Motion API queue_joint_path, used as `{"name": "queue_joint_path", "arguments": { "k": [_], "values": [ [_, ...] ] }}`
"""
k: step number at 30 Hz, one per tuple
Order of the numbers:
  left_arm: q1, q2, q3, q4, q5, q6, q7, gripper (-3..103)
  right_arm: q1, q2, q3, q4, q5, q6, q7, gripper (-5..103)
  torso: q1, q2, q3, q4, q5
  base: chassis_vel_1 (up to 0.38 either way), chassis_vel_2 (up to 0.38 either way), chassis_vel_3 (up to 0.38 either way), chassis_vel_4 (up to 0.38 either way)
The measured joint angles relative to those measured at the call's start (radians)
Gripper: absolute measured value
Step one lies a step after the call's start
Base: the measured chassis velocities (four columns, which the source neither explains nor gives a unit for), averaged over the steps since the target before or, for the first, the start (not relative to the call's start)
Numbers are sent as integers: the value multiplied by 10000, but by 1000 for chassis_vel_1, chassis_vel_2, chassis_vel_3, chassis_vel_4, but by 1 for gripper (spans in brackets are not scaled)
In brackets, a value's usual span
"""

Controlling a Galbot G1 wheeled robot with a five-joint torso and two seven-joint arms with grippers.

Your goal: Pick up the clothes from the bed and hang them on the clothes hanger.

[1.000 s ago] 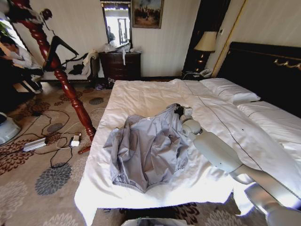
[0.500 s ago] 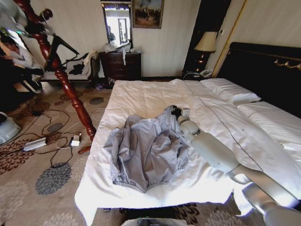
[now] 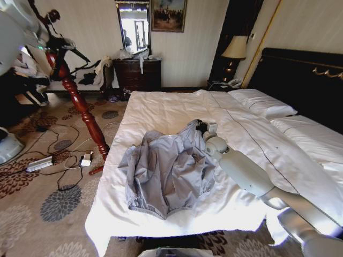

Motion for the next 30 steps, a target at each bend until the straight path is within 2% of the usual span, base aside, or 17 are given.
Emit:
{"name": "queue_joint_path", "arguments": {
  "k": [1, 2, 5, 7, 10, 11, 13, 14, 16, 17, 19, 25, 30],
  "values": [
    [47, 35, -3, 93, 49, 0, 32, 82, -48, 2, 21, 16, -16, 4, 2, 0, 0, 0, 0, 2, -2, 0, 0, 0, 0],
    [47, 35, -3, 93, 49, 0, 32, 82, -48, 2, 21, 16, -16, 4, 2, 0, 0, 0, 0, 2, -2, 0, 0, 0, 0],
    [152, 115, -25, 307, 193, -2, 58, 66, -199, -13, 45, 60, -86, 37, 10, 0, 0, 0, 1, 0, -1, 0, 0, 0, 0],
    [170, 109, -27, 302, 204, -4, 61, 66, -223, -24, 52, 70, -101, 44, 16, 0, 0, 0, 1, -1, 0, 0, 0, 0, 0],
    [197, 20, -25, 143, 214, -7, 74, 49, -252, -49, 72, 107, -139, 54, 29, 0, 0, 0, 1, -2, -1, 0, 0, 0, 0],
    [197, 20, -25, 143, 214, -7, 74, 49, -252, -49, 72, 107, -139, 54, 29, 0, 0, 0, 1, -2, -1, 0, 0, 0, 0],
    [203, -47, -16, 0, 216, -10, 69, 39, -294, -60, 79, 140, -198, 70, 28, 0, 0, 0, 0, 3, -2, 0, 0, 0, 0],
    [204, -51, -15, -24, 216, -10, 60, 39, -299, -60, 79, 141, -213, 72, 29, 0, 0, 0, 0, 3, -2, 0, 0, 0, 0],
    [204, -52, -9, -102, 208, -11, 43, 28, -300, -47, 83, 142, -228, 76, 30, 0, 0, 0, 0, -1, 0, 0, 0, 0, 0],
    [204, -52, -9, -102, 208, -11, 43, 28, -300, -47, 83, 142, -228, 76, 30, 0, 0, 0, 0, -1, 0, 0, 0, 0, 0],
    [203, -50, 5, -201, 206, -17, 33, 17, -281, -27, 82, 149, -228, 76, 42, 0, 0, 0, 1, -5, 2, 0, 0, 0, 0],
    [56, -69, 48, -403, 211, -109, 5, 15, -207, -43, 59, 199, -235, 74, 71, 0, 0, 0, 1, 4, -3, 0, 0, 0, 0],
    [-147, -258, 90, -891, 231, -236, 8, 15, -204, -86, 63, 236, -211, 70, 91, 0, 1, 0, 1, -4, 0, 0, 0, 0, 0]
  ]
}}
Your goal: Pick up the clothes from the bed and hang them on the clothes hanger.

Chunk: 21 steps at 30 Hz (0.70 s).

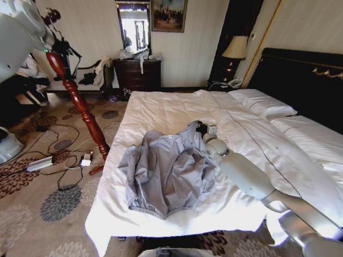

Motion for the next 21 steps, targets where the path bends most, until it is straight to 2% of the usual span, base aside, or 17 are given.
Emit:
{"name": "queue_joint_path", "arguments": {
  "k": [3, 8, 10, 11, 15, 16, 19, 20, 21],
  "values": [
    [-112, -153, 37, -368, -12, -2, -18, 15, 24, 22, -9, 4, 6, -6, 34, 0, -1, 0, 0, 3, 1, 0, 0, 0, 0],
    [-286, -804, 173, -1887, -36, -2, -145, 15, 112, 85, -71, 55, 48, -30, 119, 0, -1, 0, 0, 5, 0, 0, 0, 0, 0],
    [-292, -860, 181, -2013, -37, -2, -144, 15, 114, 87, -73, 56, 51, -32, 123, 0, -1, 0, 0, 5, -1, 0, 0, 0, 0],
    [-321, -1202, 238, -2745, -35, -2, -111, 15, 115, 87, -74, 59, 63, -36, 144, 0, -1, 0, 0, 3, 0, 0, 0, 0, 0],
    [-337, -2292, 501, -4591, 254, -84, 462, 15, -41, -15, -36, 147, 67, -37, 155, 0, -1, 0, -1, 2, 0, 0, 0, 0, 0],
    [-337, -2292, 501, -4591, 254, -84, 462, 15, -41, -15, -36, 147, 67, -37, 155, 0, -1, 0, -1, 2, 0, 0, 0, 0, 0],
    [-187, -3172, 729, -5951, 346, -275, 1342, 15, -134, -101, 25, 269, 107, -34, 154, 0, -1, 0, -1, 6, -2, 0, 0, 0, 0],
    [-187, -3172, 729, -5951, 346, -275, 1342, 15, -134, -101, 25, 269, 107, -34, 154, 0, -1, 0, -1, 6, -2, 0, 0, 0, 0],
    [-95, -3439, 791, -6344, 370, -395, 1760, 15, -139, -130, 40, 315, 136, -34, 155, 0, -2, 0, -1, 4, -2, 0, 0, 0, 0]
  ]
}}
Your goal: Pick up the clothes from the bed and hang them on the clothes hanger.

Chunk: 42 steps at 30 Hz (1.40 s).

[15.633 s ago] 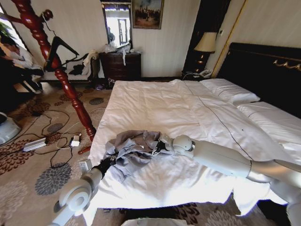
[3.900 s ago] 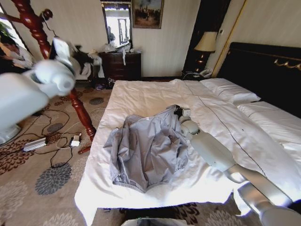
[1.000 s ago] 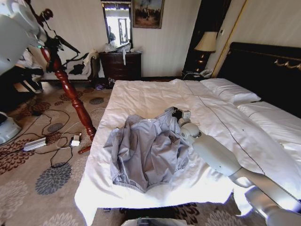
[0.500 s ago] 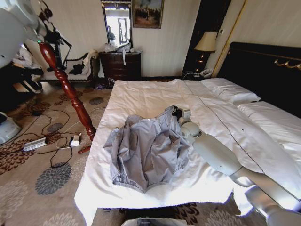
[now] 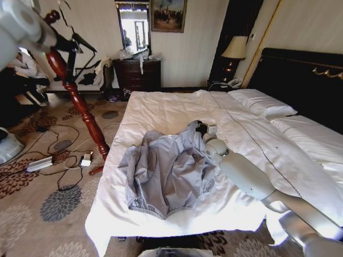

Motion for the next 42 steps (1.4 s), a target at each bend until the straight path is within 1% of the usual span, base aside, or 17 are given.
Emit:
{"name": "queue_joint_path", "arguments": {
  "k": [3, 4, 7, 8, 9, 12, 14, 16, 18, 22, 23, 26, 27, 30, 34, 37, 42],
  "values": [
    [159, -525, 394, -693, 336, -581, 1326, 15, -25, -68, 16, 90, 28, 6, 0, 0, 0, 0, 0, -2, 0, 0, 0, 0, 0],
    [159, -525, 394, -693, 336, -581, 1326, 15, -25, -68, 16, 90, 28, 6, 0, 0, 0, 0, 0, -2, 0, 0, 0, 0, 0],
    [97, -981, 1337, -1107, 1111, -2089, 3134, 15, -131, -154, 66, 190, 49, 13, 6, 0, 0, 0, 0, 0, 1, 0, 0, 0, 0],
    [97, -981, 1337, -1107, 1111, -2089, 3134, 15, -131, -154, 66, 190, 49, 13, 6, 0, 0, 0, 0, 0, 1, 0, 0, 0, 0],
    [73, -1078, 1683, -1113, 1472, -2705, 3890, 15, -178, -202, 92, 226, 51, 18, 7, 0, 0, 0, 0, 0, 1, 0, 0, 0, 0],
    [380, -1153, 1954, -841, 2084, -3814, 5529, 15, -287, -302, 177, 319, 76, 35, 8, 0, 0, 1, 0, 1, 2, 0, 0, 0, 0],
    [473, -1147, 1975, -759, 2187, -4041, 5891, 15, -304, -317, 197, 340, 93, 36, 10, 0, 0, 0, 0, -1, 2, 0, 0, 0, 0],
    [755, -1087, 2264, -391, 2649, -4966, 7355, 15, -366, -397, 266, 449, 147, 44, 19, 0, 1, 0, 2, -2, 1, 0, 0, 0, 0],
    [861, -1057, 2312, -303, 2738, -5113, 7749, 15, -385, -416, 283, 482, 154, 50, 22, 0, 1, 0, 2, 0, 1, 0, 0, 0, 0],
    [1319, -848, 2448, 355, 2977, -5661, 10487, 15, -484, -491, 385, 627, 185, 80, 45, 0, 1, 0, 2, -2, 1, 0, 0, 0, 0],
    [1319, -848, 2448, 355, 2977, -5661, 10487, 15, -484, -491, 385, 627, 185, 80, 45, 0, 1, 0, 2, -2, 1, 0, 0, 0, 0],
    [1579, -606, 2588, 982, 3326, -6061, 12127, 15, -566, -589, 479, 799, 195, 115, 47, 0, 0, 0, 1, 1, 3, 0, 0, 0, 0],
    [1579, -606, 2588, 982, 3326, -6061, 12127, 15, -566, -589, 479, 799, 195, 115, 47, 0, 0, 0, 1, 1, 3, 0, 0, 0, 0],
    [2144, -140, 2349, 1792, 3682, -6450, 13400, 15, -632, -709, 609, 1119, 310, 137, 52, 0, 2, 0, 2, 2, 0, 0, 0, 0, 0],
    [2621, 293, 1920, 2291, 4409, -6815, 14098, 15, -711, -805, 643, 1360, 308, 181, 53, 0, 2, 0, 1, -4, 2, 0, 0, 0, 0],
    [2861, 543, 1738, 2393, 4729, -7129, 14184, 15, -749, -824, 662, 1514, 297, 209, 54, 0, 2, 0, 2, -3, 2, 0, 0, 0, 0],
    [3291, 861, 1545, 2360, 5084, -7533, 13757, 15, -758, -857, 668, 1768, 173, 242, 62, 0, 2, 0, 2, -1, 2, 0, 0, 0, 0]
  ]
}}
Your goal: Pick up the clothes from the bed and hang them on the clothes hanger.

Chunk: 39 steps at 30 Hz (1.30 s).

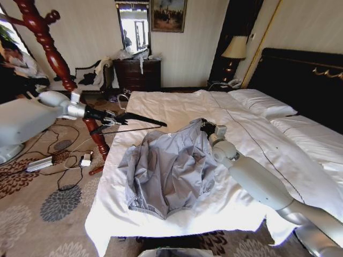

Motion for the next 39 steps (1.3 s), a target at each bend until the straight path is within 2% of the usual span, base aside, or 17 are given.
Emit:
{"name": "queue_joint_path", "arguments": {
  "k": [3, 5, 6, 9, 11, 14, 16, 21, 26, 32, 39],
  "values": [
    [236, 95, -153, -213, -18, -29, -512, 15, 58, -68, 1, 172, -76, 5, -1, 0, 0, 0, 0, 5, 0, 0, 0, 0, 0],
    [558, 239, -318, -434, -43, -112, -1273, 15, 79, -123, 18, 302, -176, 9, 2, 0, -1, 0, -1, 4, 2, 0, 0, 0, 0],
    [558, 239, -318, -434, -43, -112, -1273, 15, 79, -123, 18, 302, -176, 9, 2, 0, -1, 0, -1, 4, 2, 0, 0, 0, 0],
    [1155, 497, -541, -802, -495, -83, -2336, 15, 49, -136, 133, 402, -436, 87, 22, 0, 1, 0, -1, -2, -1, 0, 0, 0, 0],
    [1544, 682, -675, -996, -609, -54, -2759, 15, -1, -186, 190, 460, -465, 103, 18, 0, 1, 0, 0, -2, 0, 0, 0, 0, 0],
    [1755, 804, -704, -1197, -821, 57, -2806, 15, -39, -207, 215, 499, -502, 111, 9, 0, 0, 0, -1, -3, -1, 0, 0, 0, 0],
    [1824, 901, -664, -1316, -984, 189, -2610, 15, -50, -192, 224, 501, -527, 113, 11, 0, 0, 0, -1, 2, 2, 0, 0, 0, 0],
    [1908, 1175, -500, -1317, -984, 272, -2544, 15, -47, -140, 224, 543, -550, 116, 15, 0, 0, 0, -1, 4, 0, 0, 0, 0, 0],
    [2078, 1639, -329, -1301, -982, 499, -3040, 15, 7, -134, 198, 579, -673, 138, 17, 0, 0, 0, -1, 0, 1, 0, 0, 0, 0],
    [2232, 2136, -290, -1020, -1025, 629, -3248, 15, 0, -195, 224, 706, -666, 149, 19, 0, 0, 0, -1, 1, 0, 0, 0, 0, 0],
    [2519, 3093, -324, -702, -1583, 884, -3709, 15, -66, -226, 366, 1106, -619, 168, 80, 0, 0, 0, -1, 3, 0, 0, 0, 0, 0]
  ]
}}
